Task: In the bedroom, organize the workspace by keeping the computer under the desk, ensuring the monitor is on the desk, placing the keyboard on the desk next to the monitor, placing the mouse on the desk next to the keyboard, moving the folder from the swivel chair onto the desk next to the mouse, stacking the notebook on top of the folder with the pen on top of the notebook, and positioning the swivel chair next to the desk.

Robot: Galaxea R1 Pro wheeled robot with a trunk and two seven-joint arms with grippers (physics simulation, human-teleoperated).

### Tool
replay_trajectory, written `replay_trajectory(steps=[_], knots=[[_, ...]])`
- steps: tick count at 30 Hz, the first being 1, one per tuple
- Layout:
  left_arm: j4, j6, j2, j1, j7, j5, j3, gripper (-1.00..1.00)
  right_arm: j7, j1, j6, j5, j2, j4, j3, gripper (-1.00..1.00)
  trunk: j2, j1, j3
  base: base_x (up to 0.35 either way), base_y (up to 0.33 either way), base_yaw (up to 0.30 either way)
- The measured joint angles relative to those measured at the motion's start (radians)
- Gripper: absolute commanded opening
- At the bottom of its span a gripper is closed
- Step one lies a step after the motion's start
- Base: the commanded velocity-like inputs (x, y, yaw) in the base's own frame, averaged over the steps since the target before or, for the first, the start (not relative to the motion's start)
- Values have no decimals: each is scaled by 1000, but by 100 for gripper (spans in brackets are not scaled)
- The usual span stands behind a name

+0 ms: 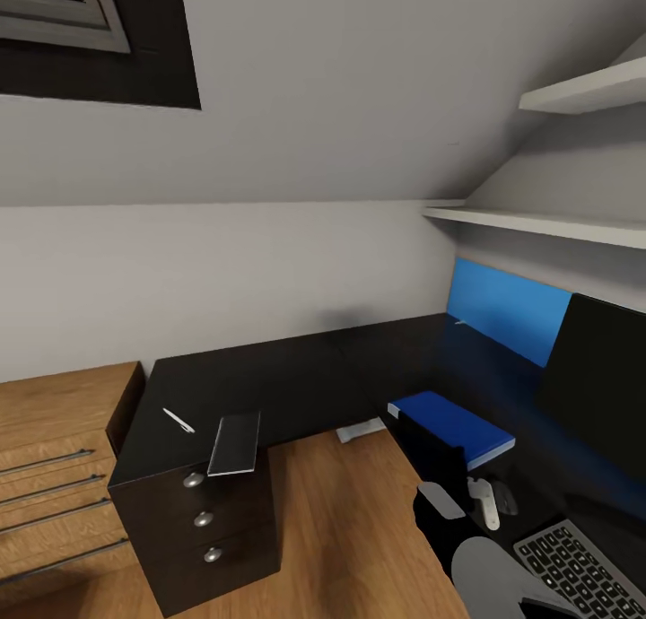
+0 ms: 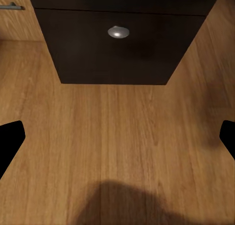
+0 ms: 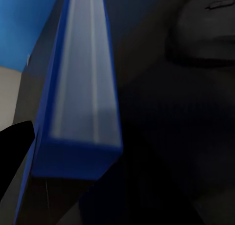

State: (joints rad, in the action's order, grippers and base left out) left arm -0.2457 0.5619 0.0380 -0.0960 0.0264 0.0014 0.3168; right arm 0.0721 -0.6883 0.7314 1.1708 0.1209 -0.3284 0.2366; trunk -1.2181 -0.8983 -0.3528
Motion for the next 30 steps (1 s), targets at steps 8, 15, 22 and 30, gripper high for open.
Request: replay_trajectory(steps=[8,15,22,30], knots=[[0,0,0,0,0,0,0,100,0,0,0,0,0,0,0,-100,0,0,0,2,-2,0],[0,0,0,0,2,0,-2,100,-1,0,0,0,0,0,0,-100,0,0,0,34,-15,0],[0,0,0,0,0,1,0,100,-1,0,0,0,0,0,0,-100,0,0,0,7,-4,0],[0,0,0,0,-1,1,-1,100,-1,0,0,1,0,0,0,-100,-56,-31,-25,0,0,0]])
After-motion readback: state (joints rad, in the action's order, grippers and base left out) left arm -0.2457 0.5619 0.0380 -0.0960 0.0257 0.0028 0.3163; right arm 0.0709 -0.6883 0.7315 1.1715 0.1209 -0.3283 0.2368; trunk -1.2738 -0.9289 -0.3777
